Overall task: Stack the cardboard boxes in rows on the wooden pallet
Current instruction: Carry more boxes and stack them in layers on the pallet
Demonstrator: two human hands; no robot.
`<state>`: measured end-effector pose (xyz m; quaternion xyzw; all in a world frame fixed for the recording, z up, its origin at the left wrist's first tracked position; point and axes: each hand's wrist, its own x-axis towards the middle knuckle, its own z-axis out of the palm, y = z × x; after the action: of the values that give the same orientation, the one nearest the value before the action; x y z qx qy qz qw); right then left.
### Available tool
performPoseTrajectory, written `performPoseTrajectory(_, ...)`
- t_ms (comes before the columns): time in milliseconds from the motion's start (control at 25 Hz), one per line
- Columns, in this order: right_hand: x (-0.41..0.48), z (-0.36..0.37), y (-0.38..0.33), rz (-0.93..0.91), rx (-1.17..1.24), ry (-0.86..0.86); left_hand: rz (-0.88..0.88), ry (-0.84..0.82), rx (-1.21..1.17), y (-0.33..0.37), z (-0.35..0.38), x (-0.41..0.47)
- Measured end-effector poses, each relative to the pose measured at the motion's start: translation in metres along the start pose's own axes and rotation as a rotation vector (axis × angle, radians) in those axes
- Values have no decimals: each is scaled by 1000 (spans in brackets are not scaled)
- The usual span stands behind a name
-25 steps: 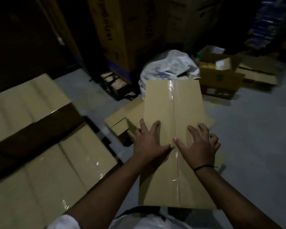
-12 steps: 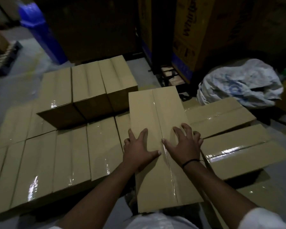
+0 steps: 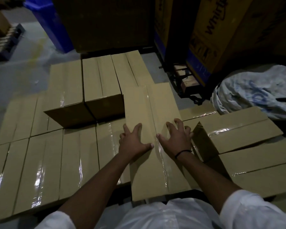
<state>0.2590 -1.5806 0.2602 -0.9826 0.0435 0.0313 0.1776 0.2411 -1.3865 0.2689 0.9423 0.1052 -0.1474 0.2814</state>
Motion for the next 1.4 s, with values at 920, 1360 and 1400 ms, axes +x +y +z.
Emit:
performPoseTrajectory(920,158,102,27,-139,-106,-498,-265,-201,-218,-44,51,165)
performPoseTrajectory(1360,174,120,26,-116,-120,-480,-242,-239,-318,-61,59,191)
performPoseTrajectory(1400,176,121,26,-111,-118,-478,-236,-244,-320,-61,61,191)
